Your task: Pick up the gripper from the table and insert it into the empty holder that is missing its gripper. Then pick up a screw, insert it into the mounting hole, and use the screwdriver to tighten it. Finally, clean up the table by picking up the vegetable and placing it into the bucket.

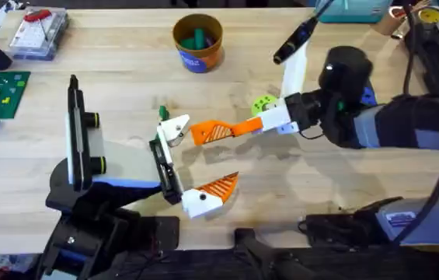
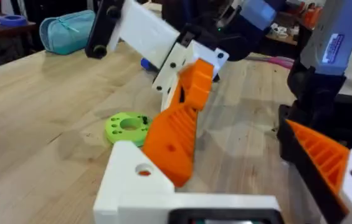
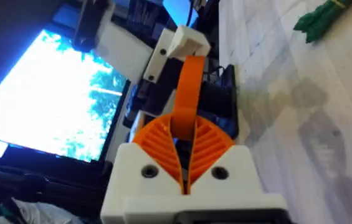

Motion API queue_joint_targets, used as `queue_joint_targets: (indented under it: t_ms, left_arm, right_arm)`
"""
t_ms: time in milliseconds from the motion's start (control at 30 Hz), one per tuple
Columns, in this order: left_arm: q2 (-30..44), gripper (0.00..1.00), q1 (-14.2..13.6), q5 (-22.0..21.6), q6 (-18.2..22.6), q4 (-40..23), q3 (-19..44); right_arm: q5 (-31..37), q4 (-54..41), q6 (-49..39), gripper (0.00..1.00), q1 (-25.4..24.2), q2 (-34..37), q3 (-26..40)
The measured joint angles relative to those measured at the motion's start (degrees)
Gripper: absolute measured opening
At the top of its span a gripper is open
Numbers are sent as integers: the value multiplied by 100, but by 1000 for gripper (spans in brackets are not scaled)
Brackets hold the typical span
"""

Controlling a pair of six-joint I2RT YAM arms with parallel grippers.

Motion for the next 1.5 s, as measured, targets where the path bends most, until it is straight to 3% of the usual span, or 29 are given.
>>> queue_joint_targets:
  t_ms: [233, 433, 1500]
  left_arm:
    - [0, 994, 0, 13, 0, 0, 0]
    - [0, 994, 0, 17, 0, 0, 0]
    - [0, 994, 0, 17, 0, 0, 0]
  right_arm:
    - [-2, 2245, 2277, 26, -31, -9, -284]
    - [-2, 2511, 3176, 26, -30, -9, -321]
    - [0, 2518, 3623, 26, 461, -170, -367]
